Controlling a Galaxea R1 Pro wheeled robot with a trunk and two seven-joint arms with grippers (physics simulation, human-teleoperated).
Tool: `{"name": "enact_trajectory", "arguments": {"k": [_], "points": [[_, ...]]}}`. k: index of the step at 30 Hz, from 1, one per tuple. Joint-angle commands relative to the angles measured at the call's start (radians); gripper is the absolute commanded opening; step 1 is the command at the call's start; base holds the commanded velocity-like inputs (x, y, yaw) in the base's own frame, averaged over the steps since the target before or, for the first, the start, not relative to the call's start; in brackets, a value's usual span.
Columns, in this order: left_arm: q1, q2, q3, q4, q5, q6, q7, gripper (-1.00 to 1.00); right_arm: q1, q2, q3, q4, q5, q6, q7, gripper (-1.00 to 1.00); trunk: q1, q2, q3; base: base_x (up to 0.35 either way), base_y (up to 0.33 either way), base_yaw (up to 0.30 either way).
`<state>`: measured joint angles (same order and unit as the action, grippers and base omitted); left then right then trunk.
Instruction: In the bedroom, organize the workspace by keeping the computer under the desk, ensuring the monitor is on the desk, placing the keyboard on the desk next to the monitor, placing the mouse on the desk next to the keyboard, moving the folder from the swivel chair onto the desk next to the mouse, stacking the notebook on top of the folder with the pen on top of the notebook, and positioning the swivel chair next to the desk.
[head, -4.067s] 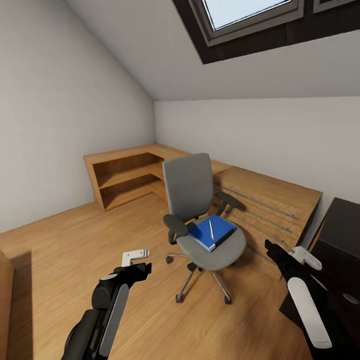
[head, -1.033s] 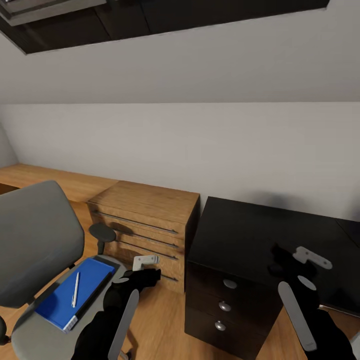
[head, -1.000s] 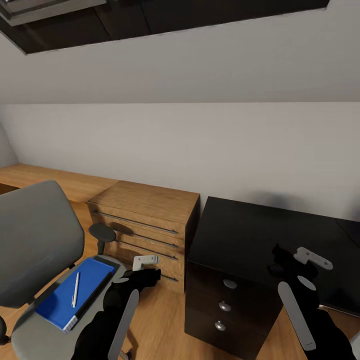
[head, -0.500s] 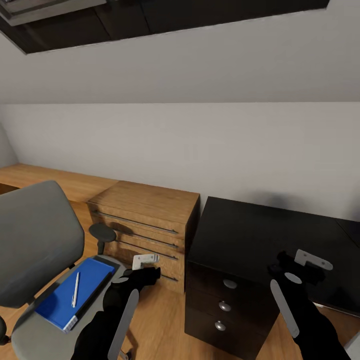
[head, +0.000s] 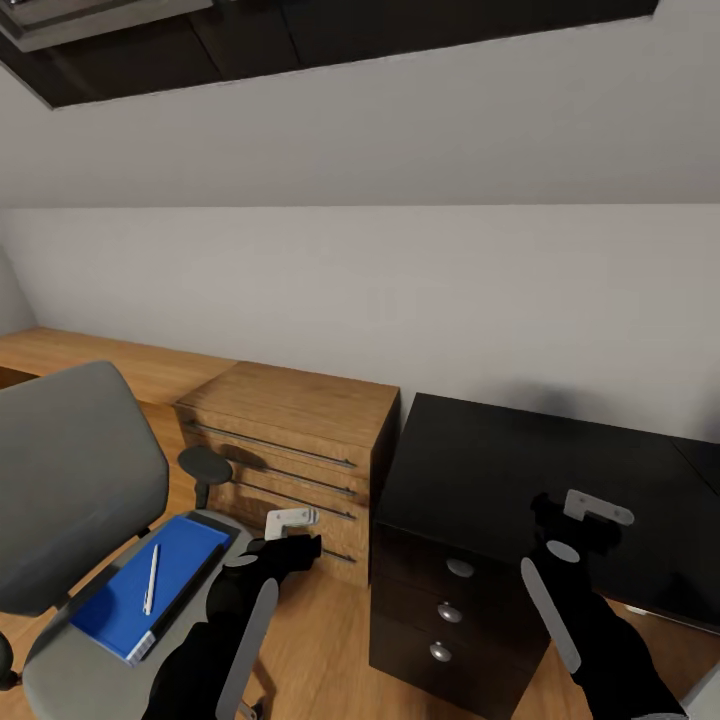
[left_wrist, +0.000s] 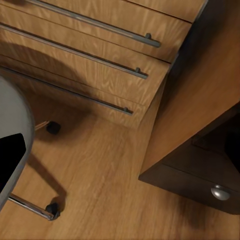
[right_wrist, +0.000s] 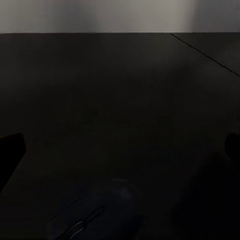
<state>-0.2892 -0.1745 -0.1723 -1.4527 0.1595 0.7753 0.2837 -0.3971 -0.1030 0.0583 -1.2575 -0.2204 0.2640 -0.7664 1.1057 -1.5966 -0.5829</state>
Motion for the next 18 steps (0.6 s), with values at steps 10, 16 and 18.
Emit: {"name": "enact_trajectory", "arguments": {"k": [10,16,18], "points": [[-0.001,0.0,-0.001,0.0,0.01,0.003,0.009,1.0,-0.033,-0.002,0.006,-0.009,-0.005,0.151,-0.008,1.0,0.0,-0.001,-0.001,0.0,0.0,0.0],[-0.001,0.0,-0.001,0.0,0.009,0.003,0.009,1.0,-0.034,-0.001,0.051,-0.01,-0.008,0.155,-0.009,1.0,0.0,-0.001,-0.001,0.0,0.0,0.0],[-0.001,0.0,-0.001,0.0,0.009,0.003,0.009,1.0,-0.034,-0.001,0.052,-0.005,-0.008,0.154,-0.007,1.0,0.0,-0.001,-0.001,0.0,0.0,0.0]]}}
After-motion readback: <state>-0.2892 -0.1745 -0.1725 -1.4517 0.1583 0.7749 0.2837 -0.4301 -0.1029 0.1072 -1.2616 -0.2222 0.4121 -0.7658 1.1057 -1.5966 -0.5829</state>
